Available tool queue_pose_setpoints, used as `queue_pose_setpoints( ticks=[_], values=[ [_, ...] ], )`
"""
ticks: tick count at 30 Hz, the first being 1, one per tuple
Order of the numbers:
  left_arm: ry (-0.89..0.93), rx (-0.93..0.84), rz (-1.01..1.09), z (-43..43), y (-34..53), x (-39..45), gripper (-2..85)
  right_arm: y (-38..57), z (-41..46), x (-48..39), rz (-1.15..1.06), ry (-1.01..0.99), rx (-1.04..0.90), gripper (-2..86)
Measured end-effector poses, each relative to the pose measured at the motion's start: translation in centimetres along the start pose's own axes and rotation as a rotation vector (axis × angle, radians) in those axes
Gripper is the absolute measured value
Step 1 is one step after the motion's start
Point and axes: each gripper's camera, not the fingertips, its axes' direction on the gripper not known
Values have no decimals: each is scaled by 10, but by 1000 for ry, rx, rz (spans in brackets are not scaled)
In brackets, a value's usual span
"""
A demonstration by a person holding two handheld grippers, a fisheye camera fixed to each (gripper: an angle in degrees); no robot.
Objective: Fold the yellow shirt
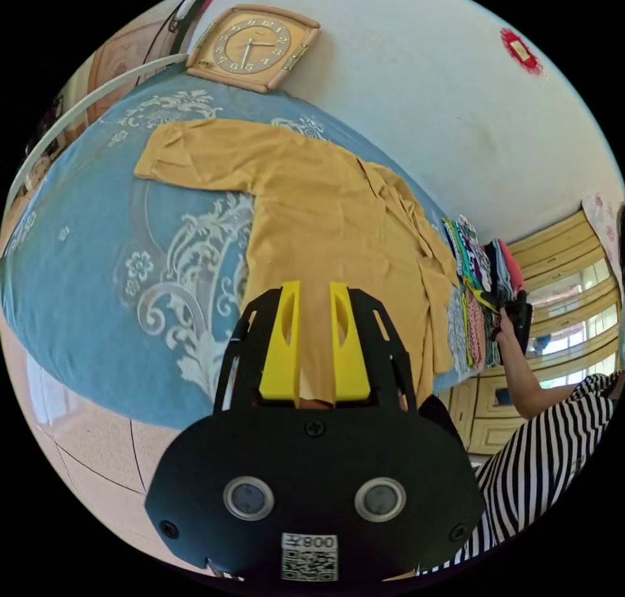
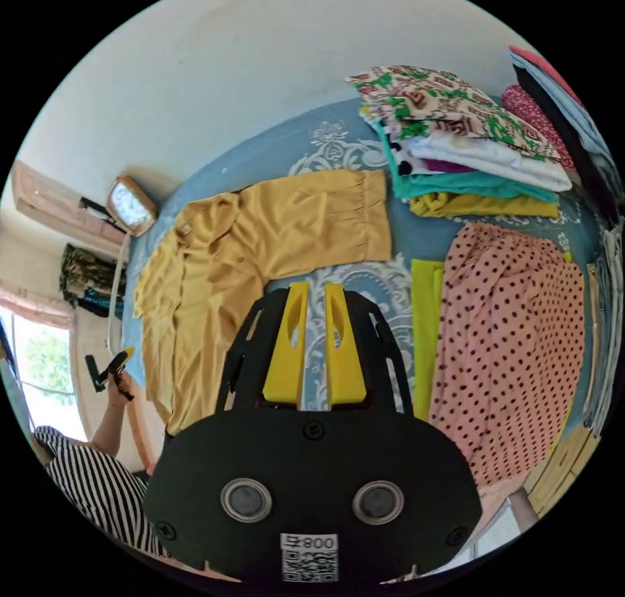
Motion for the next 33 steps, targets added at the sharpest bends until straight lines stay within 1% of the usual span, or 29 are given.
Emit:
queue_pose_setpoints(
  ticks=[1,4,8,10,12,14,19,21,25,27,30,33],
  values=[
    [6,-22,12,3,10,6,76,11,10,-23,-57,-69,-29,45],
    [26,-99,90,17,51,39,79,26,46,-81,-186,-181,-108,47],
    [-2,-202,234,48,81,81,88,17,95,-140,-280,-244,-188,62],
    [-71,-245,297,64,89,94,89,-1,122,-173,-325,-256,-195,71],
    [-193,-264,335,80,96,103,80,-19,142,-196,-349,-211,-190,76],
    [-215,-253,356,84,99,107,71,-39,159,-218,-387,-167,-184,80],
    [-170,-249,350,90,103,103,51,-86,214,-281,-549,87,-135,86],
    [-144,-248,349,93,105,100,43,-96,232,-297,-589,109,-132,88],
    [-104,-249,337,98,106,96,31,-102,285,-324,-661,212,-205,90],
    [-75,-255,326,102,106,94,22,-101,300,-329,-667,231,-221,78],
    [-40,-258,327,104,106,96,15,-99,302,-337,-674,222,-163,34],
    [4,-233,343,104,103,102,14,-105,296,-349,-701,240,-124,19]
  ],
)
